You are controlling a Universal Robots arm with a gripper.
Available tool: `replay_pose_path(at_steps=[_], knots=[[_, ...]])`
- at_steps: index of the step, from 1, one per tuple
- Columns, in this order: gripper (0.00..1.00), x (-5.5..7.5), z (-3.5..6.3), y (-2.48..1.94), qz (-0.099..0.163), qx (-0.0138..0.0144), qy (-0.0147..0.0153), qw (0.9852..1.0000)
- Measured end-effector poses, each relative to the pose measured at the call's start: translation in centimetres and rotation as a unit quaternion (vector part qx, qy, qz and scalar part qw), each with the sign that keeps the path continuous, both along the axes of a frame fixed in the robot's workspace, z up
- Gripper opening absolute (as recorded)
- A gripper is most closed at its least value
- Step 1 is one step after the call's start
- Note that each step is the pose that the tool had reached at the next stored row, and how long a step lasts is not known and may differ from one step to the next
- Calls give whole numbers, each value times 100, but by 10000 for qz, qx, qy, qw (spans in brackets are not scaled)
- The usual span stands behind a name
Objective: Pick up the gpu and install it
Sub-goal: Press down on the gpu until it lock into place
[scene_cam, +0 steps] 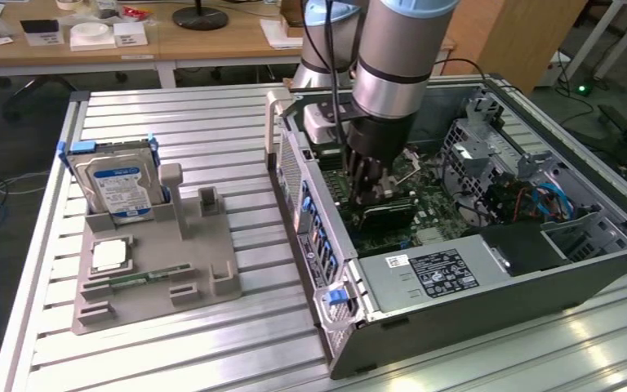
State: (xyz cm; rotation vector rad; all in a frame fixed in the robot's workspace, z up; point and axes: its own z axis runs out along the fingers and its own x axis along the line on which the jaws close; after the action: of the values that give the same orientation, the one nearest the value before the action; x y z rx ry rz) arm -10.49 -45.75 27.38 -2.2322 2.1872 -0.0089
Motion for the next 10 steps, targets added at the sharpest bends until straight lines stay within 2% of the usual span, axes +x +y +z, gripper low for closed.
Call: replay_pose_path(at_steps=[10], knots=[[11,-3,-20,8,5,1,-1,10000]])
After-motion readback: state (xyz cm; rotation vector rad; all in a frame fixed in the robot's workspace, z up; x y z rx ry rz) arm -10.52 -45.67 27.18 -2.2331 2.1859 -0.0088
